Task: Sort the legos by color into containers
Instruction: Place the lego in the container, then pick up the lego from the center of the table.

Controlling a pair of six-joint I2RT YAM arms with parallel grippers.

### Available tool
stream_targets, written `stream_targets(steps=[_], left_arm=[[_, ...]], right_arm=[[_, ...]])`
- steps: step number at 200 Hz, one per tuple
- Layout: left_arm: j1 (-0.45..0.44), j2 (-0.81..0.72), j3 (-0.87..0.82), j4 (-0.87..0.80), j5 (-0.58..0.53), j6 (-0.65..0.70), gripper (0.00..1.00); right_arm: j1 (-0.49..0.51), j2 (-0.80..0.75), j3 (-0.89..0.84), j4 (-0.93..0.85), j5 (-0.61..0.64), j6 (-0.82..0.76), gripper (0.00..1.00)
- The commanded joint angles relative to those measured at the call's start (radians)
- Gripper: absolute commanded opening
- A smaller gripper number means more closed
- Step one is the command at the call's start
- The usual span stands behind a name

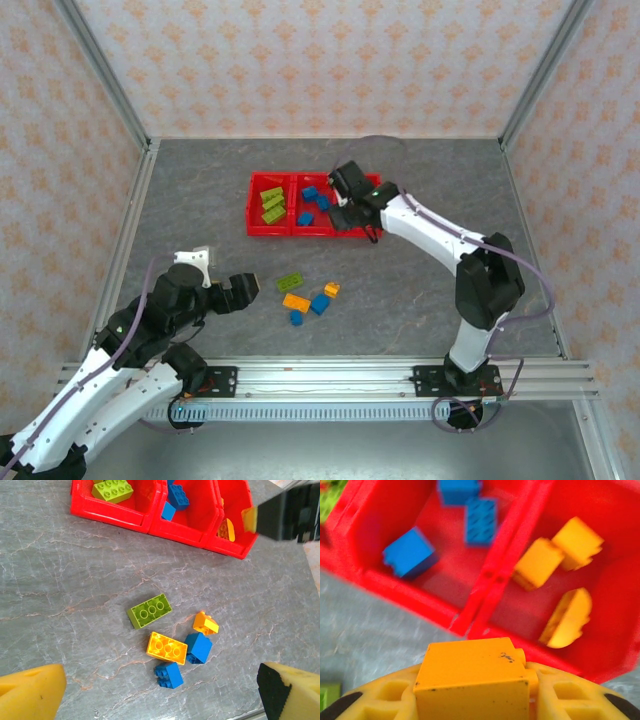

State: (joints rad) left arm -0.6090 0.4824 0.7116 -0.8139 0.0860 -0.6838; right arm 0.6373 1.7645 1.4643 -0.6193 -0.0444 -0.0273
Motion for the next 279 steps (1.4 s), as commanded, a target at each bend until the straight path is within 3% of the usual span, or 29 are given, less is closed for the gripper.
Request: stream_targets(steps=[1,85,114,129,168,226,279], left_arm=[[-0.009,0.008,0.018,0.009,-0.036,-0.019,0.99],[-0.009,0.03,0.018,-0.007,-0.022,-0.063,0.99],[-0.009,0.032,-0.001,0.019,0.001,-0.105,0.99],[-0.009,0.035,-0.035,0.06,0.03,-0.142,0.99],[-0.016,0.083,-0.098,0.161,0.078,-0.21,0.99],[-0.053,0.219,-0.092,0.215,0.034,-0.207,0.99],[-0.089,0.422,-0.09,0.334,0.008,-0.18,0.99]], right_arm=[[-0.04,0.005,0.033,0.05,0.054,0.062,0.28],[-0.119,0.161,0.149,0.07,0.048,0.066,0.34],[-0.125,0.184,0.145,0.064,0.043,0.069,0.51],[-0.125,0.178,0.132,0.071,0.052,0.078,0.66],[-0.125,0.141,0.117,0.051,0.081,0.099,0.86],[-0.125,-0.096,-0.053,0.12,0.133,0.117,1.0],[-0.142,-0.448,-0.36,0.326,0.237,0.059,1.0]])
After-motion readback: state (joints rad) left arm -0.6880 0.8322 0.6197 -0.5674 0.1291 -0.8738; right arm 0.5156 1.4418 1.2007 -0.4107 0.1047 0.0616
